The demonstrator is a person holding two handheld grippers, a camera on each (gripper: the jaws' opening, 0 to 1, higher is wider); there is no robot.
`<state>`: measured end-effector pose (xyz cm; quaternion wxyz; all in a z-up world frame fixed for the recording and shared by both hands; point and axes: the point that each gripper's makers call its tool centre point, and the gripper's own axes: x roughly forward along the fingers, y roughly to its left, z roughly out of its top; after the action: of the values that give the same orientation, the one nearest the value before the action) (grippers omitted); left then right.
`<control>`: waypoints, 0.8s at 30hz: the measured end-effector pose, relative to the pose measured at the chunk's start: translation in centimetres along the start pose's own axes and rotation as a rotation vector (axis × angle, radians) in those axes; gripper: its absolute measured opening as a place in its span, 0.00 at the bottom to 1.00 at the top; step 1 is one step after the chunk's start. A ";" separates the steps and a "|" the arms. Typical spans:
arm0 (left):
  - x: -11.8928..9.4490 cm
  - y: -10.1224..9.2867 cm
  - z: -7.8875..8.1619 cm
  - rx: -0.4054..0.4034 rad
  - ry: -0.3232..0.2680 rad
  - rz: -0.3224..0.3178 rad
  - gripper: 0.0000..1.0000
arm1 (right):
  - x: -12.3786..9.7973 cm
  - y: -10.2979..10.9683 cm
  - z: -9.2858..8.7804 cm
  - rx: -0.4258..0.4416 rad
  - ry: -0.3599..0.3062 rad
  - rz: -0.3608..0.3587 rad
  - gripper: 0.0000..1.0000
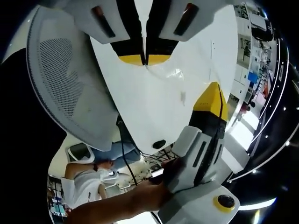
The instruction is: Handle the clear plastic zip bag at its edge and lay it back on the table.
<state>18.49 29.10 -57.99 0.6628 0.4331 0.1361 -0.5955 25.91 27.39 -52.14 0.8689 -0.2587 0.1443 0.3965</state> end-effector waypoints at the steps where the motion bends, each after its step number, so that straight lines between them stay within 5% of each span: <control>1: 0.0 0.0 0.0 -0.001 -0.003 0.000 0.00 | 0.0 0.1 0.0 -0.002 0.002 0.002 0.00; 24: -4.1 3.0 0.9 -0.092 -0.126 0.132 0.04 | 1.8 -0.1 -1.2 -0.072 0.039 0.028 0.00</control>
<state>19.89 30.98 -53.36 0.7268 0.3721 0.0928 -0.5698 27.04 27.76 -53.92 0.8505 -0.2954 0.1502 0.4084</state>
